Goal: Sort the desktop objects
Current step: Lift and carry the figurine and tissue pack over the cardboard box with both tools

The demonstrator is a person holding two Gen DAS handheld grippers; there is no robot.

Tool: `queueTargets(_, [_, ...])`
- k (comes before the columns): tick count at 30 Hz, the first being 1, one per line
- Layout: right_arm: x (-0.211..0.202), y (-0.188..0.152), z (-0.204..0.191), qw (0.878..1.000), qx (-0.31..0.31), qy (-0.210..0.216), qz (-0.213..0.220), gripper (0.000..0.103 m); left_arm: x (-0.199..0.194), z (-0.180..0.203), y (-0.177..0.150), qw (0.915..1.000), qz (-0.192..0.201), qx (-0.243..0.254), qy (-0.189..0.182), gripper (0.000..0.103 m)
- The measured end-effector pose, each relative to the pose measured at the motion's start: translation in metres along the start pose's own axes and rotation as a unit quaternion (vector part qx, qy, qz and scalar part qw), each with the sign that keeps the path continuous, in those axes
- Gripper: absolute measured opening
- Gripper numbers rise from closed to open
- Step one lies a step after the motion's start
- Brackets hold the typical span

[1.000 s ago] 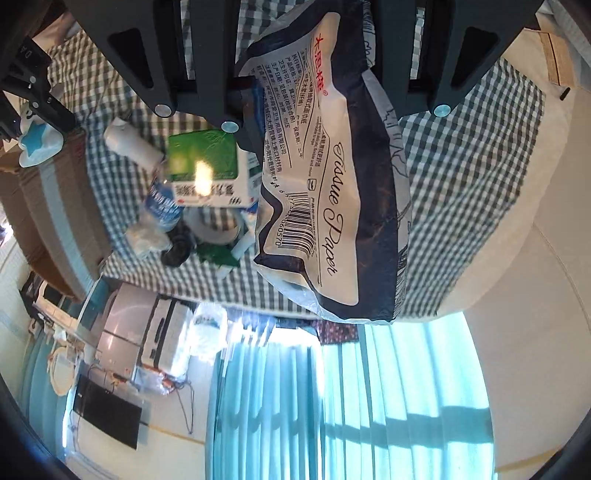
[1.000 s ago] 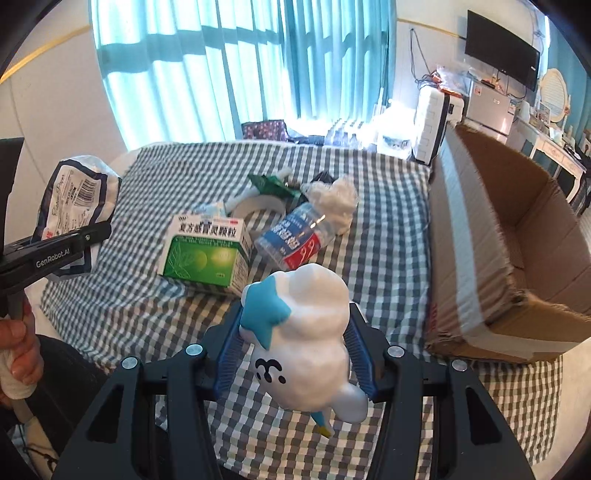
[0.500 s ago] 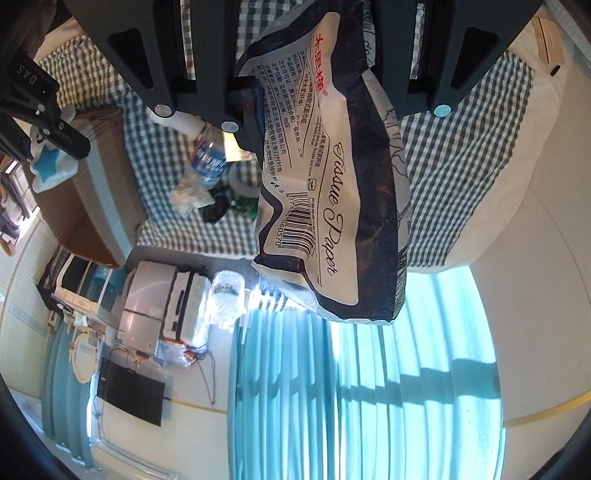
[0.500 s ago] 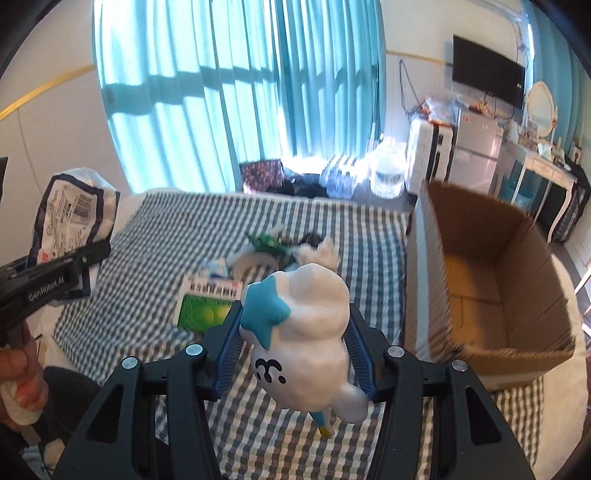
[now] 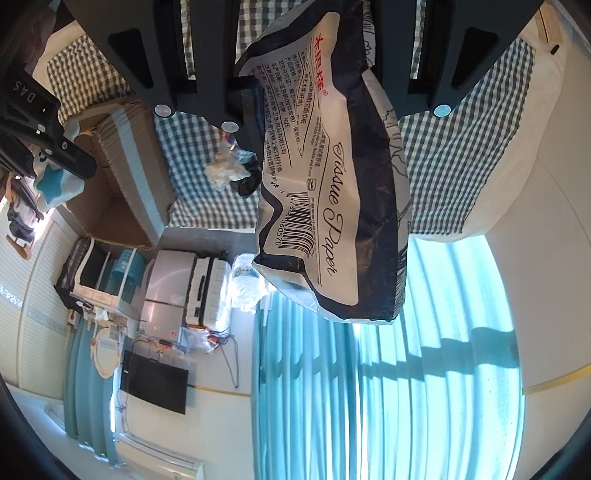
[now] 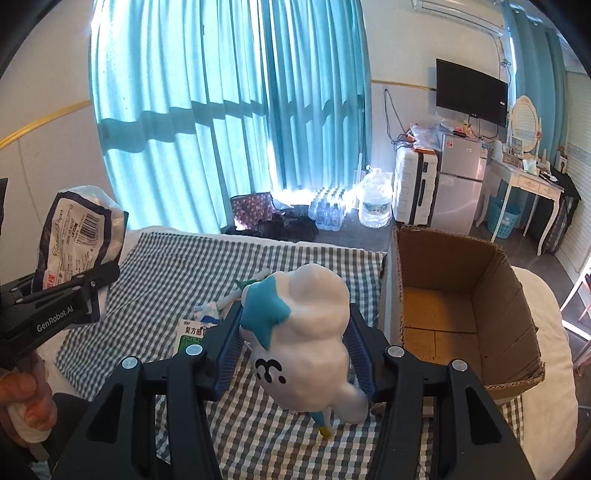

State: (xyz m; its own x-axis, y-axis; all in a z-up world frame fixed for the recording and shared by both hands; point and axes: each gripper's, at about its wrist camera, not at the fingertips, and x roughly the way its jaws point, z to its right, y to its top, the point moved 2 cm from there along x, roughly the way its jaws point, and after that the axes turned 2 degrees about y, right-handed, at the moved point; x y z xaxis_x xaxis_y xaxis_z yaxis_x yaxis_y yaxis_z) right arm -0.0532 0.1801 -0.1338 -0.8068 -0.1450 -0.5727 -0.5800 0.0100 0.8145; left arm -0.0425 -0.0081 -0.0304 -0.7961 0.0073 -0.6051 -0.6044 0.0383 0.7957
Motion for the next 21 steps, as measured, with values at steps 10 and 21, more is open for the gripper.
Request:
queueTargets(10, [-0.013, 0.014, 0.018, 1.0, 0.01, -0.016, 0.019, 0.052, 0.003, 0.024, 0.013, 0.9998, 0.005, 0.012, -0.012, 0.03])
queueTargets(21, [-0.02, 0.018, 0.042, 0.999, 0.014, -0.042, 0.028, 0.051, 0.007, 0.064, 0.024, 0.9987, 0.011, 0.03, -0.039, 0.03])
